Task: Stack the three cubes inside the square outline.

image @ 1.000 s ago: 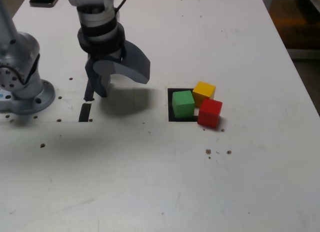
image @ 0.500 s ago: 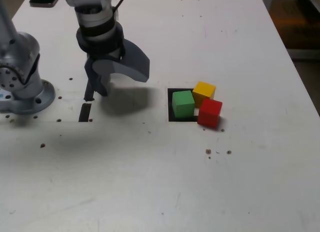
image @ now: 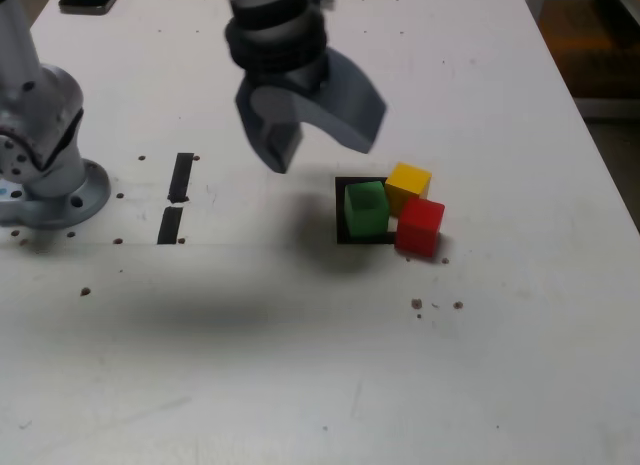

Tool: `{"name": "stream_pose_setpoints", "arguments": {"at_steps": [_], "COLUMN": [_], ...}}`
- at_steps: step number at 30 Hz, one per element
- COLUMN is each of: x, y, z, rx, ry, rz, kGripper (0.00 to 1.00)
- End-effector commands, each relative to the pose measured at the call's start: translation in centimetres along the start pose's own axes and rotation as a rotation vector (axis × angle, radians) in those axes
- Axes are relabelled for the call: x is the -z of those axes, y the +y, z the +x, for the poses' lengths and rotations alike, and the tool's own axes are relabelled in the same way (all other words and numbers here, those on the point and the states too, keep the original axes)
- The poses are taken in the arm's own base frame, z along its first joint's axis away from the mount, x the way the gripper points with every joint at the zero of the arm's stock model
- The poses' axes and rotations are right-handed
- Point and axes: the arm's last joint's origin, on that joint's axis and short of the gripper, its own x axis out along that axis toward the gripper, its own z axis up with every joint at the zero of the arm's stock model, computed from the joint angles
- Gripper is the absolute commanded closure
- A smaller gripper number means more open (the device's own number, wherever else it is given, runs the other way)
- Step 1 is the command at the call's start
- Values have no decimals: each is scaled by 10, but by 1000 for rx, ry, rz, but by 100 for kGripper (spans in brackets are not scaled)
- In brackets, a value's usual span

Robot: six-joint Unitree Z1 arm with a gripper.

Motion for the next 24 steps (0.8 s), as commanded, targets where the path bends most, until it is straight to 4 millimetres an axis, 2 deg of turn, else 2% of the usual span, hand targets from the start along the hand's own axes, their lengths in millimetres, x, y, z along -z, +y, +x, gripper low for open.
{"name": "stream_pose_setpoints", "arguments": {"at_steps": [1, 6, 10, 16, 24], "x": [-13, -44, -65, -84, -99], "y": [-5, -24, -39, -48, -51], "z": [-8, -21, -23, -16, 0], "rx": [9, 41, 63, 94, 117], "ry": [-26, -65, -78, -71, -40], "rz": [26, 108, 160, 188, 189], "kGripper": [0, 0, 0, 0, 0]}}
